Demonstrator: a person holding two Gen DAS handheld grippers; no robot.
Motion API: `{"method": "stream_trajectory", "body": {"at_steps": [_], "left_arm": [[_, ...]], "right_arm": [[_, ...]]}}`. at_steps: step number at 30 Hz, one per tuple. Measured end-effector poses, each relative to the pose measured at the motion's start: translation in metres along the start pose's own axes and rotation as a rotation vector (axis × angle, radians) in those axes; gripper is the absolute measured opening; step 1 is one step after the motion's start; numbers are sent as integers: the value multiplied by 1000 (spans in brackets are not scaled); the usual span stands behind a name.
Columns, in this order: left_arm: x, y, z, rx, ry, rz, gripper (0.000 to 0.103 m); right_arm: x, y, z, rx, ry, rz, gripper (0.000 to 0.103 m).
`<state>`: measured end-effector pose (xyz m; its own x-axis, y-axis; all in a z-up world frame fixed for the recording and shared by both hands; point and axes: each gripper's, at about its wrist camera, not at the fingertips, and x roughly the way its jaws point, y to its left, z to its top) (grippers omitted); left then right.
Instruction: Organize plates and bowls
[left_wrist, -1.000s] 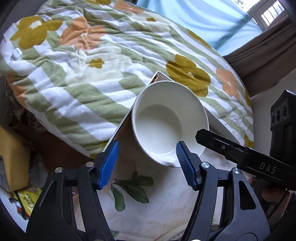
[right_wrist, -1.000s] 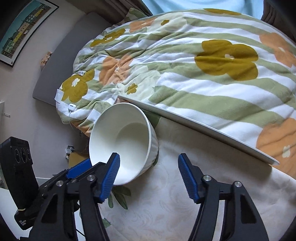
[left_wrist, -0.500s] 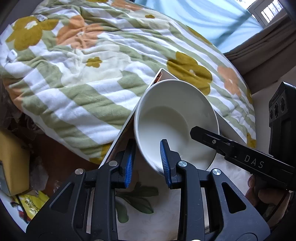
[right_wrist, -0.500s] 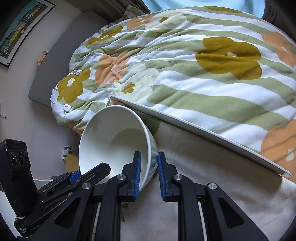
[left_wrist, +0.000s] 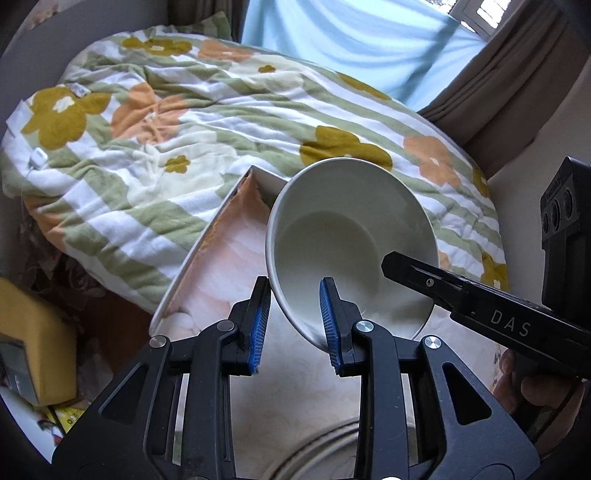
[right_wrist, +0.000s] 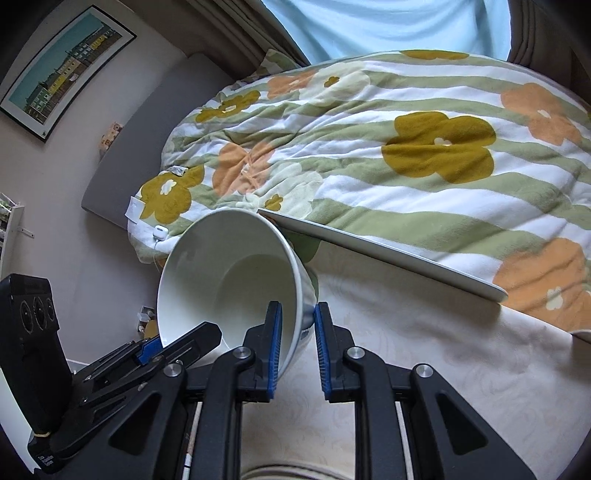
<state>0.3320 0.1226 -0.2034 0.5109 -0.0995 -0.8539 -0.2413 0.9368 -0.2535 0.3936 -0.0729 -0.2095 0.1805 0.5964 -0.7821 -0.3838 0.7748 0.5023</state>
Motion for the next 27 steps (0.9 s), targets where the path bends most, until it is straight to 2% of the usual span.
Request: {"method": "stream_trajectory", "body": {"at_steps": [8,14,19,27], "left_arm": [[-62,-95,-57,79,-57,-41,25],[-84,-172,-116,141,-51,-99,25],[-87,-226,-167,184,-11,-138,25],[-67,-282,-229,286,121,-178,25]], "right_arm": [[-106,-31,-58,25,-92,-26,16],[-177,-70,-112,55,-139,-87,16],[-215,-105,-159,84,-146,-144,16],[-239,-160,-224,200,-119,-210,16]]}}
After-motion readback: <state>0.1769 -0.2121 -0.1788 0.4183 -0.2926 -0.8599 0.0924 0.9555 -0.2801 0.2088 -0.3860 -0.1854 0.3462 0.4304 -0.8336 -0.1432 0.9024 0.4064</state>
